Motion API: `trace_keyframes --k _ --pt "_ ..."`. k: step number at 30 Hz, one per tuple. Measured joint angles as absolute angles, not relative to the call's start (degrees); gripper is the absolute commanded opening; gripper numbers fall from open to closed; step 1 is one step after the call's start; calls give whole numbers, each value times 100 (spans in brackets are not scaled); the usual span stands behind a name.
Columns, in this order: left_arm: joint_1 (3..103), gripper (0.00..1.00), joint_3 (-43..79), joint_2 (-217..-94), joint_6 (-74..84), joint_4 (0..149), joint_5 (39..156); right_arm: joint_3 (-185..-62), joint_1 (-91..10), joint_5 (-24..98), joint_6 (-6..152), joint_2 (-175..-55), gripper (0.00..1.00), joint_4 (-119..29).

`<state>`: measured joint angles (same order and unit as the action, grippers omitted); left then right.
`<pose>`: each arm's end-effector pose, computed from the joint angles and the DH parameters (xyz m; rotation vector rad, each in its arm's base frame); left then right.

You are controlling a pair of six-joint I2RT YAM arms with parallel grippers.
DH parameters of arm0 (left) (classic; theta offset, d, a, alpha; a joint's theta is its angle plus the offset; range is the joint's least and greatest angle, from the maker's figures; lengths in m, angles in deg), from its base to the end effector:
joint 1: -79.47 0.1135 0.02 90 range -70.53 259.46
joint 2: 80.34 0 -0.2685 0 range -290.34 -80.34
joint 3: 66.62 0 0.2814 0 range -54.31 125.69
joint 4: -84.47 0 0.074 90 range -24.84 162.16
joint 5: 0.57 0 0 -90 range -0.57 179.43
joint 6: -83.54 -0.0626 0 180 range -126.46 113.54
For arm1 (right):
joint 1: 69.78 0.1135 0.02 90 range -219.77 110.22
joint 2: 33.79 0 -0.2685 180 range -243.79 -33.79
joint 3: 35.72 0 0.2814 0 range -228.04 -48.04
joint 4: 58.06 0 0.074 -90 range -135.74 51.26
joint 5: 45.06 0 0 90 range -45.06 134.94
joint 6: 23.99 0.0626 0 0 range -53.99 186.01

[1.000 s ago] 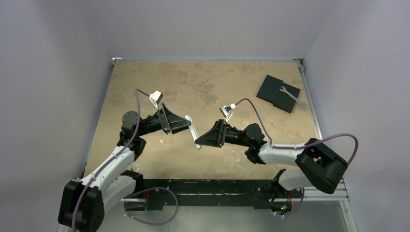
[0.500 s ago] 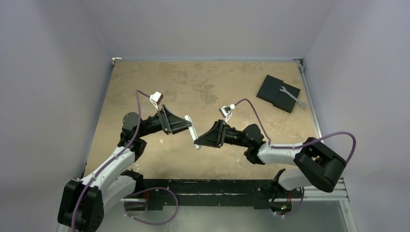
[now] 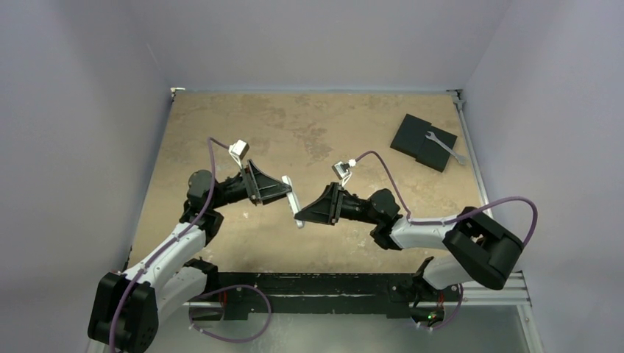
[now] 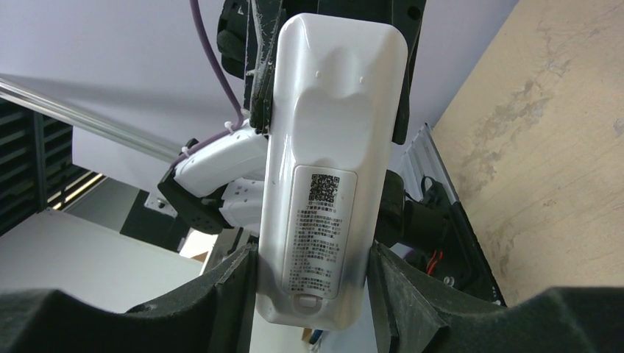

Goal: Load the batteries into the remote control

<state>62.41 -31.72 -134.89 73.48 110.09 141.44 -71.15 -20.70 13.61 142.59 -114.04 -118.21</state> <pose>0.2161 -0.1179 0.2493 -0.0990 1.8868 -1.9183 0.1700 0.2458 0.2135 -0.1945 1.7246 2.1085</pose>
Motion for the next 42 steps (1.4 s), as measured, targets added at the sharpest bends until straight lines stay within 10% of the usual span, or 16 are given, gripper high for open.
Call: trace_keyframes --k 17,42 --pt "6197 0 -3054 -13480 6839 10201 14050 -7095 -2124 1538 13354 -10289 93 -10068" --pt "4990 0 -1559 -14402 4572 6686 12147 -8125 -2153 4554 10302 -8330 96 -4171"
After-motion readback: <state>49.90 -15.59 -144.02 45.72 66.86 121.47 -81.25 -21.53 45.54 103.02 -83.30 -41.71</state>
